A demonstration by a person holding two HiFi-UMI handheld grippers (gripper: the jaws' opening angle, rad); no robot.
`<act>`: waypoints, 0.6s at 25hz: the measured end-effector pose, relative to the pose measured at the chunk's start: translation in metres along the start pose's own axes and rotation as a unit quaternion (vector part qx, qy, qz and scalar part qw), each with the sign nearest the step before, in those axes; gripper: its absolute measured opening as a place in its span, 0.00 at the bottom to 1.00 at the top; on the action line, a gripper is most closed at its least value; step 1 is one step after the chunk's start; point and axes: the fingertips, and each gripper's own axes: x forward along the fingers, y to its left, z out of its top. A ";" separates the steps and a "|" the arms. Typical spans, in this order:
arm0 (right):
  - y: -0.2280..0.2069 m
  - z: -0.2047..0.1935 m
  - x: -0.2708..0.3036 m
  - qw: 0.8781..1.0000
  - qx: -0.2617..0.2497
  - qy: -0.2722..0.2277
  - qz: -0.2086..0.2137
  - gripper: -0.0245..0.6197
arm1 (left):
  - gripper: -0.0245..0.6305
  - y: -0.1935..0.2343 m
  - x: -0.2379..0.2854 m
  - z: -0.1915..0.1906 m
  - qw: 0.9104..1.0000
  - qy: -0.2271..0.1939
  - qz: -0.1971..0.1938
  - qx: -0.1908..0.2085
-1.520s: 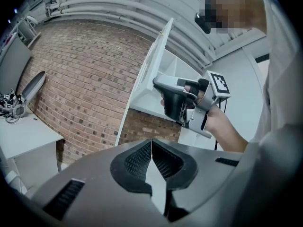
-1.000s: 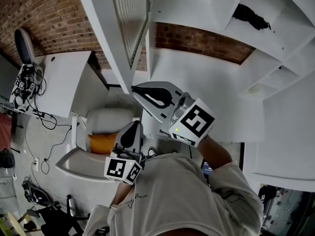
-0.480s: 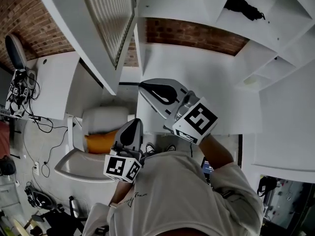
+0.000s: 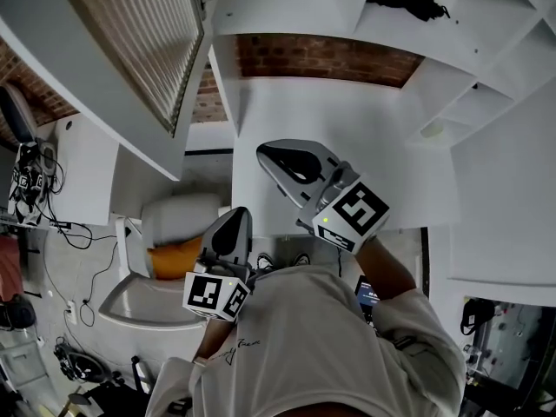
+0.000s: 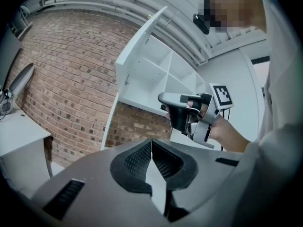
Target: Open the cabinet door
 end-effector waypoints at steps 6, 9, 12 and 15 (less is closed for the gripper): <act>-0.021 -0.010 -0.024 0.999 0.012 0.007 -0.035 0.08 | 0.06 -0.009 0.014 0.002 1.000 0.005 -0.013 0.003; -0.030 -0.019 -0.037 0.998 0.023 0.012 -0.055 0.08 | 0.06 -0.014 0.019 0.001 1.000 0.006 -0.023 0.002; -0.039 -0.027 -0.050 0.997 0.033 0.018 -0.072 0.08 | 0.06 -0.018 0.026 0.000 0.999 0.010 -0.032 0.004; -0.048 -0.036 -0.063 0.994 0.034 0.025 -0.100 0.08 | 0.06 -0.022 0.032 -0.001 0.999 0.013 -0.040 0.005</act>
